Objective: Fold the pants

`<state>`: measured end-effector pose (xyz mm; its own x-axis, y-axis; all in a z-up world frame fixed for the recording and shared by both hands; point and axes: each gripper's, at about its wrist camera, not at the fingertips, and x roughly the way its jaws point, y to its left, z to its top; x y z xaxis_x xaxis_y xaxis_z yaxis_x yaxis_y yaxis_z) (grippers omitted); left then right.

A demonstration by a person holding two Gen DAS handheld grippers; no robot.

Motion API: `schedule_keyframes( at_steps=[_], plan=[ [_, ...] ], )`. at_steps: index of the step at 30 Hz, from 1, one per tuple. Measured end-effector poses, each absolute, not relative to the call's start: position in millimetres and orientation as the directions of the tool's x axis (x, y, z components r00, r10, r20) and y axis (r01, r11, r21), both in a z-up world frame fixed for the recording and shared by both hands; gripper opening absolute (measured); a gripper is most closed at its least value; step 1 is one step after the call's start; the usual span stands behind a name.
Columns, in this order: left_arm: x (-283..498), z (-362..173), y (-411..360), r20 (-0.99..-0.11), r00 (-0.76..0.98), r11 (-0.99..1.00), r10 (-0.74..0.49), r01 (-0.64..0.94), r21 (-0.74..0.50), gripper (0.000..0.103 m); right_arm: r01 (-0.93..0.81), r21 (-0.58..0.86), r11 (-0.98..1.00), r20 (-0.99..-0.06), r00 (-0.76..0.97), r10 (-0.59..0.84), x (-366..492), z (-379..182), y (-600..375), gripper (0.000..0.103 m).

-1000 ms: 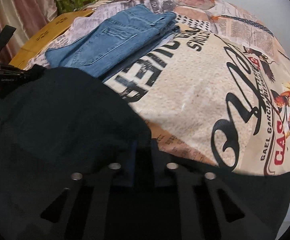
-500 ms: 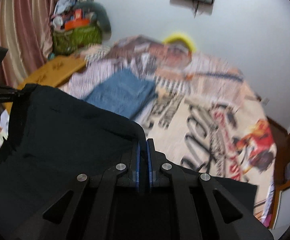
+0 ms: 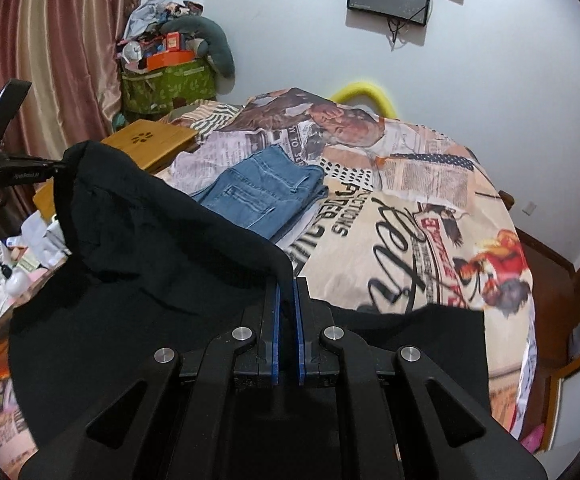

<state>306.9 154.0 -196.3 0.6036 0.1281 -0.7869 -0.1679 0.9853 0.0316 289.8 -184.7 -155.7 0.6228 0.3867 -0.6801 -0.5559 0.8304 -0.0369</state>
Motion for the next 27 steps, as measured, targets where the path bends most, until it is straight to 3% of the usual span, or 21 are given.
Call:
schedule_keyframes(
  at_steps=[12,23,27],
  plan=[
    [216,-210,149,-0.774,0.619,0.983,0.133,-0.184,0.022,0.008,-0.559,0.002,0.829,-0.706,0.587,0.397,215,-162,-195,0.005],
    [178,-233,157,-0.828,0.553,0.985,0.094,-0.174,-0.005,0.012,-0.552,0.044,0.833,-0.771,0.512,0.38,172,-194,-196,0.006],
    [163,-234,162,-0.83,0.539,0.979,0.145,-0.202,0.04,0.012,-0.545,0.057,0.837,-0.799,0.478,0.366,164,-204,-195,0.01]
  ],
)
